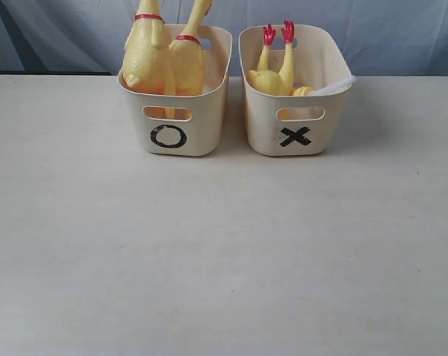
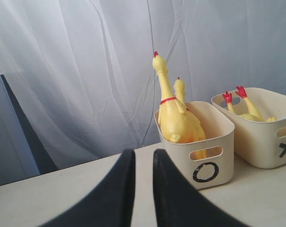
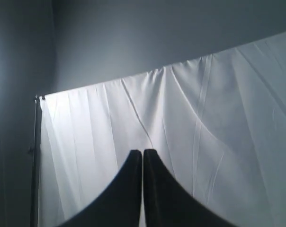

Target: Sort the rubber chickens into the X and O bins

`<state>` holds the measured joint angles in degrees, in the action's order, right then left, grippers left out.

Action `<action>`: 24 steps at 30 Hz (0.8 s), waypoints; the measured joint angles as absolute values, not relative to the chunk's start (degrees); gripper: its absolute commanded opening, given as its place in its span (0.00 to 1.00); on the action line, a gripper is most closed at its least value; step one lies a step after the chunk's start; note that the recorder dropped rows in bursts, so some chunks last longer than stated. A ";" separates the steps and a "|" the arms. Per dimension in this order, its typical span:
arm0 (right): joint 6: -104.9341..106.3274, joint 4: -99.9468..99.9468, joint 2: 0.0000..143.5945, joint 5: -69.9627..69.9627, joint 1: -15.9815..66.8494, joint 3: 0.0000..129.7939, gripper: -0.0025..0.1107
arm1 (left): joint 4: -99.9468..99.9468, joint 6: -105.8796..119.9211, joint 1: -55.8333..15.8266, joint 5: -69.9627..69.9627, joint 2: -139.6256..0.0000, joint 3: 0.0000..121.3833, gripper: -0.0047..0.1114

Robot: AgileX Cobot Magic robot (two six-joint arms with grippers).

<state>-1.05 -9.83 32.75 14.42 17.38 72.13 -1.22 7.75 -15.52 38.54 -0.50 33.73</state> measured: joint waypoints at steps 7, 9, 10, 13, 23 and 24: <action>-1.05 -9.83 25.64 14.32 16.72 67.12 0.03 | -1.22 7.75 -15.52 37.94 -0.40 30.99 0.16; -1.05 -9.83 23.25 14.32 16.09 63.87 0.03 | -1.22 7.75 -15.52 37.94 -0.40 30.06 0.16; -1.05 -9.88 22.04 14.32 15.85 61.99 0.03 | -1.22 7.75 -15.52 37.85 -0.40 29.62 0.16; -1.05 -9.98 18.84 14.32 14.52 56.30 0.03 | -1.32 7.75 -15.52 37.70 -0.40 28.32 0.16; -1.05 -10.89 11.26 14.45 12.94 30.11 0.03 | -1.43 7.75 -15.52 28.00 -0.50 22.27 0.16; -1.05 -10.89 10.75 14.45 12.87 27.88 0.03 | -1.43 7.75 -15.52 26.93 -0.50 21.58 0.16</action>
<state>-1.05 -10.89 10.75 14.45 12.87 27.88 -1.43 7.75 -15.52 26.93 -0.50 21.58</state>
